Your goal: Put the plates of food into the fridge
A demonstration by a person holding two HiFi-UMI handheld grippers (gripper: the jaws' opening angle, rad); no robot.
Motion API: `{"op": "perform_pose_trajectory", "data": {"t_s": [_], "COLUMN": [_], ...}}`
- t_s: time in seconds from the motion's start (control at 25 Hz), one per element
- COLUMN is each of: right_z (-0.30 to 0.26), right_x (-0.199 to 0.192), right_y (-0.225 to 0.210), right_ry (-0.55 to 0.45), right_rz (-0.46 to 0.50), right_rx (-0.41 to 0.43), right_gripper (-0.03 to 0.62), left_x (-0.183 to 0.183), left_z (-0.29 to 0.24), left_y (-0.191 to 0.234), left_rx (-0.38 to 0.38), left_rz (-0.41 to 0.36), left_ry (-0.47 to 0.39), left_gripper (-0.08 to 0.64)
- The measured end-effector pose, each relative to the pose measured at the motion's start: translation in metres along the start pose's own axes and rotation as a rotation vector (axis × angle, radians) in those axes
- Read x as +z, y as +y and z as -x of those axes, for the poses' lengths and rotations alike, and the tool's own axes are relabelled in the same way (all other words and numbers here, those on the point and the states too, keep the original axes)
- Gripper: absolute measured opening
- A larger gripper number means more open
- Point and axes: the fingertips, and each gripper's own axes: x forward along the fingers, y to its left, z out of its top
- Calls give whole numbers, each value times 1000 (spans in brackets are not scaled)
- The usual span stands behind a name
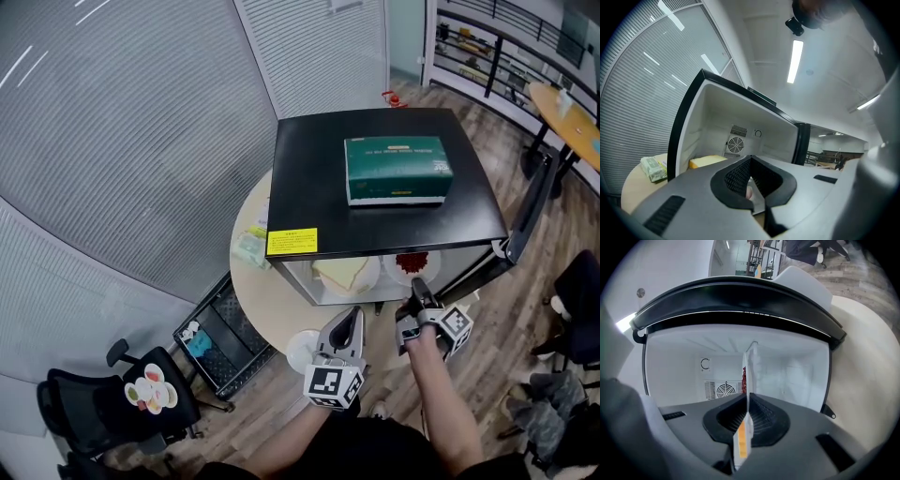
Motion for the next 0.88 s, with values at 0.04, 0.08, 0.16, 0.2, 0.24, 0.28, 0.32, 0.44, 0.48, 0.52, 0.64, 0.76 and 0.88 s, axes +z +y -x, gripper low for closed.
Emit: {"op": "perform_pose_trajectory", "data": {"t_s": [0.04, 0.08, 0.16, 0.2, 0.24, 0.28, 0.32, 0.44, 0.48, 0.52, 0.64, 0.76, 0.88], "right_z": [-1, -2, -4, -5, -5, -5, -6, -5, -5, -5, -5, -7, -7], "right_x": [0, -1, -2, -2, -2, -2, -2, -2, -2, -2, -2, 0, -1], "right_y": [0, 0, 0, 0, 0, 0, 0, 1, 2, 3, 7, 8, 8], "right_ry": [1, 3, 4, 4, 4, 3, 1, -6, -5, -3, -3, -1, 2], "right_rz": [-4, -7, -10, -9, -9, -7, -6, -4, -4, -2, 11, 9, 5], "right_rx": [1, 3, 3, 2, 1, 0, 0, 6, 14, 24, 45, 55, 58], "right_gripper": [18, 18, 18, 18, 18, 18, 18, 20, 20, 20, 31, 72, 83], "left_x": [0, 0, -1, -1, -1, -2, -2, -3, -3, -3, -3, -3, -3], "left_z": [0, 0, 0, 0, 0, 1, 1, 2, 2, 3, 5, 5, 7], "left_y": [1, 1, 2, 3, 3, 3, 3, 3, 2, 2, 1, 1, 1], "left_rx": [1, 2, 4, 5, 6, 7, 8, 8, 7, 6, 7, 9, 13], "left_rz": [1, 1, 2, 3, 5, 6, 6, 8, 10, 13, 15, 15, 17], "left_ry": [1, 2, 4, 5, 5, 5, 4, 3, 3, 3, 0, -2, -5], "left_gripper": [5, 5, 5, 4, 3, 3, 4, 4, 3, 4, 5, 4, 3]}}
